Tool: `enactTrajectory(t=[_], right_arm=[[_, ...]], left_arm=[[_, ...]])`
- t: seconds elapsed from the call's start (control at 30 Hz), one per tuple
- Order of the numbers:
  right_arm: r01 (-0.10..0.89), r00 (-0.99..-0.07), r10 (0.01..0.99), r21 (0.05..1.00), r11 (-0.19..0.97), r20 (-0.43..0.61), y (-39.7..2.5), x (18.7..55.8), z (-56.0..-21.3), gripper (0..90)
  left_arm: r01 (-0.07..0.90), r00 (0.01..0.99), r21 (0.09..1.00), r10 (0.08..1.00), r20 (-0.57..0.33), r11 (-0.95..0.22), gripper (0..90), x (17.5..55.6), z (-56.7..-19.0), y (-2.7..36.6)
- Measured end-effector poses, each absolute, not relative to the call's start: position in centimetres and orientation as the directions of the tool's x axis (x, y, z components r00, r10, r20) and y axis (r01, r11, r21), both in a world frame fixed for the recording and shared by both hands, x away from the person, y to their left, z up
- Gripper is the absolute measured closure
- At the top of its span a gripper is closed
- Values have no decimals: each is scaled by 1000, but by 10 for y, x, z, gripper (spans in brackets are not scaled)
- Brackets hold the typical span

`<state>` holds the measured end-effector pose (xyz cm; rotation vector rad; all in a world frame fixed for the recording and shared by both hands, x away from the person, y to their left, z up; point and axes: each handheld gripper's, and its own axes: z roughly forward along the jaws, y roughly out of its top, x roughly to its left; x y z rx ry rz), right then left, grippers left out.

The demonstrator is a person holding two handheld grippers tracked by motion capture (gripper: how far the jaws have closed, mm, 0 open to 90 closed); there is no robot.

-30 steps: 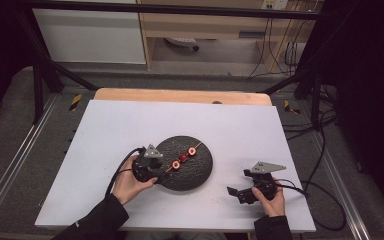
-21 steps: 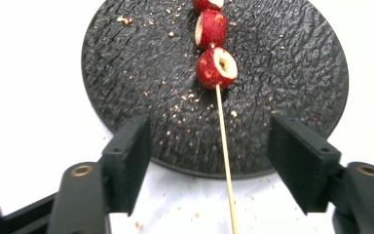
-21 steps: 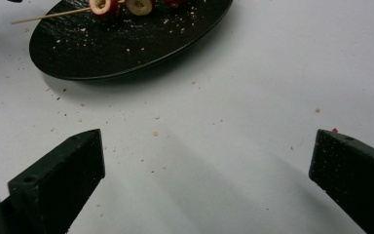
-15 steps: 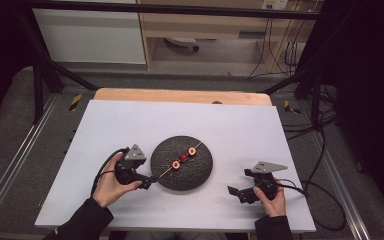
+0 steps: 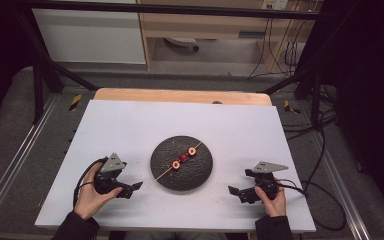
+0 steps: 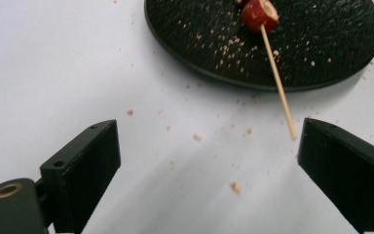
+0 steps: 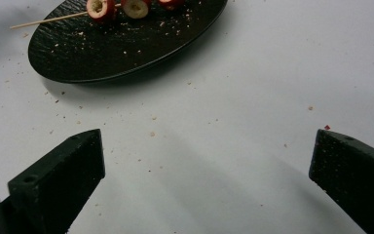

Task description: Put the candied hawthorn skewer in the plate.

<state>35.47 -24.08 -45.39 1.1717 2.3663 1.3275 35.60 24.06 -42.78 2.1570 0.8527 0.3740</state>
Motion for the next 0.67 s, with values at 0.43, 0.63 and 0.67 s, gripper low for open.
enactTrajectory(t=[0.43, 0.63, 0.67], right_arm=[[557, -670, 712, 775, 297, 208, -239, 354, -456, 5], [558, -671, 714, 771, 306, 202, -239, 354, -457, 5], [558, -670, 713, 772, 303, 204, -239, 354, -456, 5]], left_arm=[[485, 698, 775, 714, -62, -406, 95, 345, -455, 271], [485, 690, 786, 720, -75, -383, 99, 344, -455, 278], [488, 687, 787, 723, -78, -379, 99, 344, -455, 278]])
